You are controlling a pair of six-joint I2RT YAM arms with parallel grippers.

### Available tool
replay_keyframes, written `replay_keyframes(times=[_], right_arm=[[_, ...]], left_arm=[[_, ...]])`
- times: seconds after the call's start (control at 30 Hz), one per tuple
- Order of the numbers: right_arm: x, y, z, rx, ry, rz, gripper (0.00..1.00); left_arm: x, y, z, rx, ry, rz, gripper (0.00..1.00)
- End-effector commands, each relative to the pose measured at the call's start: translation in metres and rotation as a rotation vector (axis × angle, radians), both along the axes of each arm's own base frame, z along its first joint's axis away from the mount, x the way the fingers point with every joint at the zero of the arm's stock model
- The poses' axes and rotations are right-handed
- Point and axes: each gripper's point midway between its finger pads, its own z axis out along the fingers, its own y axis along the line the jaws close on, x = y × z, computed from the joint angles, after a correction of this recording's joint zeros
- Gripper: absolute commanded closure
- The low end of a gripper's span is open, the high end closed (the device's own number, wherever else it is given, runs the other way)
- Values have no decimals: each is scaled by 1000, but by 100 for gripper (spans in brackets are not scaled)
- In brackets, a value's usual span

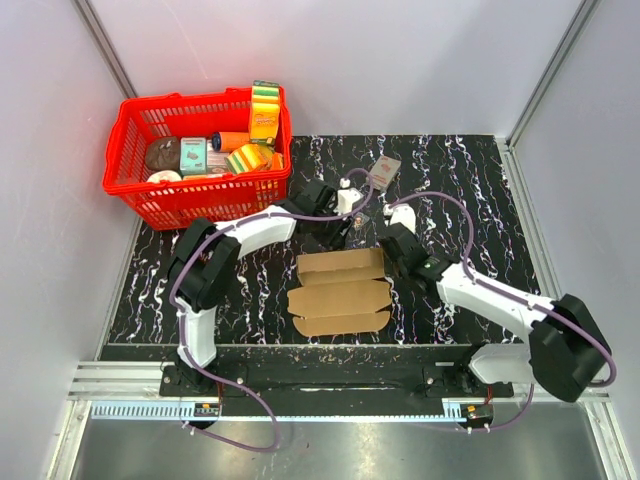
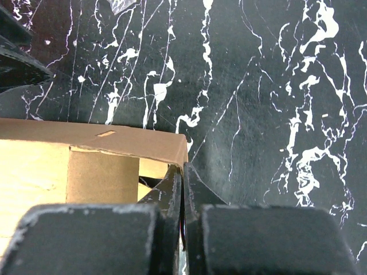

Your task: Fold the paper box

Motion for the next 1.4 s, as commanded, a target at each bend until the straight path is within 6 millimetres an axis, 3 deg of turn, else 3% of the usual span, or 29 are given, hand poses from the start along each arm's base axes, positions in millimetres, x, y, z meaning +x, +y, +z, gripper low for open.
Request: replay_keyframes(times=[0.0,0.27,0.5,0.73,0.93,0.97,1.13,1.17,1.37], right_arm=[[29,15,18,-36,-78,45,99],[32,31,-1,-21,23,119,88],[34,25,10,-7,6,103,70],[32,19,21,17,-3,90,64],[21,17,36,124,-12,40,63],[19,18,45,160,-31,38,63],[0,36,69,375,-58,83,65],[-1,40,73,411,-68,88,66],[-8,51,50,504,25,39,71]], left_arm=[[17,19,22,-8,-69,115,55],[27,45,28,66,-124,231,55],[36,55,49,51,-182,291,54],[34,59,79,-1,-239,320,53],[15,60,114,-122,-301,330,54],[4,60,117,-144,-305,319,54],[-16,55,137,-276,-366,295,54],[-20,56,132,-281,-361,294,54],[-20,52,115,-257,-331,280,56]])
